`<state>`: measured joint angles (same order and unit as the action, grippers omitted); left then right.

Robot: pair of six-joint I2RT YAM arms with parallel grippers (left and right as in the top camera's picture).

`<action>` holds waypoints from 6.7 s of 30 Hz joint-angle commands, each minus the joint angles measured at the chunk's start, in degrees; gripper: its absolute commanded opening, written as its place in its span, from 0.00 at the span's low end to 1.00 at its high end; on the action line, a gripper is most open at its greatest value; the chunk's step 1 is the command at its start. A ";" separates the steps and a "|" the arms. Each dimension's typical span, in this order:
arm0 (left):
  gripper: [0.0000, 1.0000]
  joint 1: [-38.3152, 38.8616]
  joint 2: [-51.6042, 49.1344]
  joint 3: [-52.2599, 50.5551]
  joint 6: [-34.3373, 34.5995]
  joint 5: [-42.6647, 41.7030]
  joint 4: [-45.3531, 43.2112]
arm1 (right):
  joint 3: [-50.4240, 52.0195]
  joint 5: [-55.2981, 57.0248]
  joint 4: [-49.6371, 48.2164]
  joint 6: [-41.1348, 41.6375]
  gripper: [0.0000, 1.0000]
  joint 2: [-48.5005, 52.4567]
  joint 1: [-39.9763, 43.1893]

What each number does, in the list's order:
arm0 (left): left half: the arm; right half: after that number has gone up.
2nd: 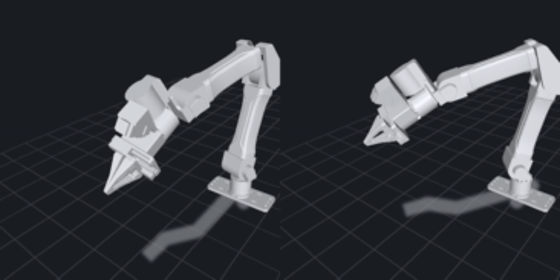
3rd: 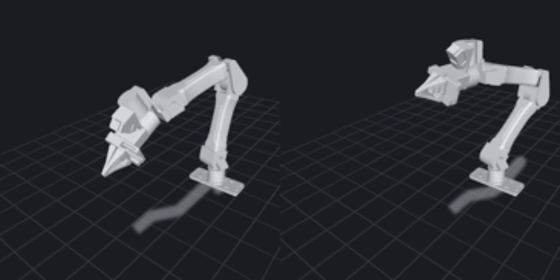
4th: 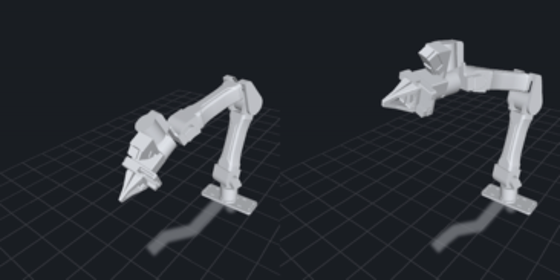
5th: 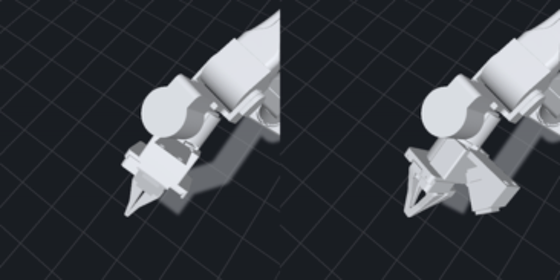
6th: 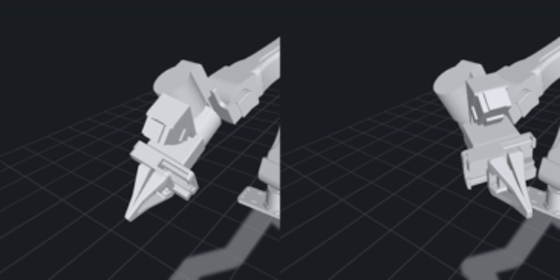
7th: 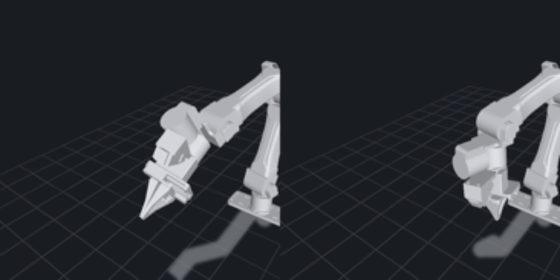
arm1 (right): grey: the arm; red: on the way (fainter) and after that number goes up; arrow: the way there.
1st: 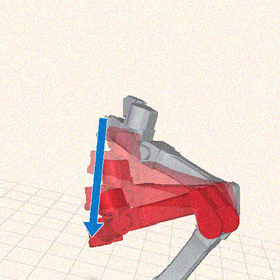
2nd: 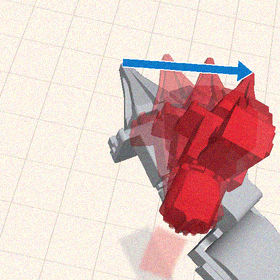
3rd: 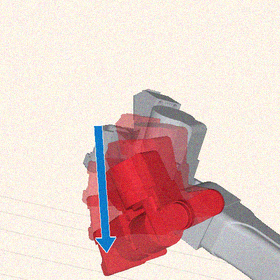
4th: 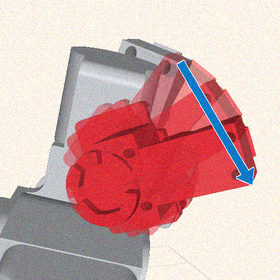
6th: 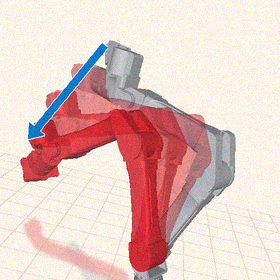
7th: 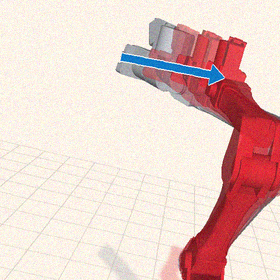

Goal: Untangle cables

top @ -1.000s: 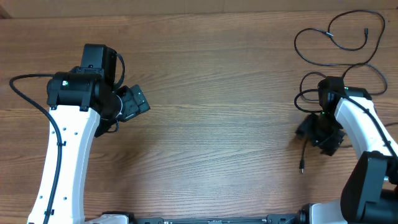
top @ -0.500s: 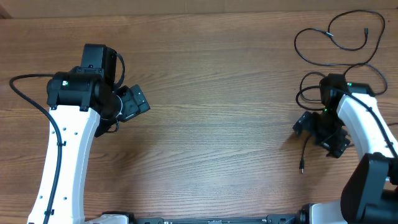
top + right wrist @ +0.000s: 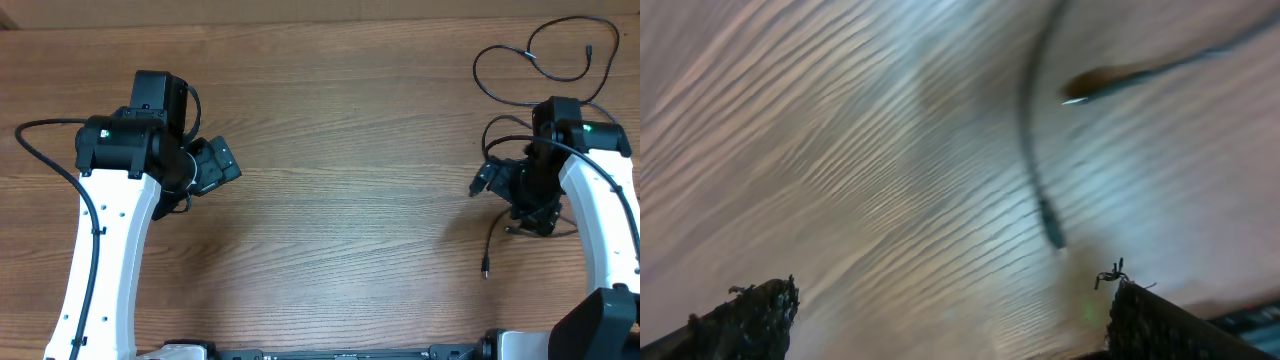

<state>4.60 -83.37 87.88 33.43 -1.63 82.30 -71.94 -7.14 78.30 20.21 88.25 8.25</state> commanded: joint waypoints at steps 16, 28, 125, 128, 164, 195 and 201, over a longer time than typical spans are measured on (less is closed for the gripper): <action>0.99 -0.13 0.55 1.20 -0.66 0.57 -0.04 | -1.16 -9.66 -2.14 -7.28 1.00 -0.81 0.07; 1.00 -0.13 0.55 1.20 -0.66 0.57 -0.04 | -1.16 -9.70 -4.13 -7.26 1.00 -0.81 0.07; 0.99 -0.13 0.55 1.20 -0.66 0.57 -0.04 | -0.81 5.46 10.56 9.79 1.00 -35.08 -21.27; 1.00 -0.13 0.55 1.20 -0.68 0.57 -0.04 | -0.81 6.88 10.34 9.75 1.00 -35.10 -21.27; 1.00 -0.13 0.55 1.20 -0.66 0.57 -0.07 | 42.60 2.29 -40.59 -16.24 1.00 -75.52 -8.57; 0.99 -0.13 0.55 1.20 -0.66 0.57 -0.04 | 67.21 -0.48 -69.68 -18.64 1.00 -88.13 -8.63; 0.99 -0.13 0.55 1.20 -0.66 0.57 -0.04 | 69.66 -0.68 -72.43 -18.62 1.00 -88.13 -8.68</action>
<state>4.60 -83.37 87.90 33.43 -1.61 82.28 -3.46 -7.49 7.11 2.33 0.73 -0.10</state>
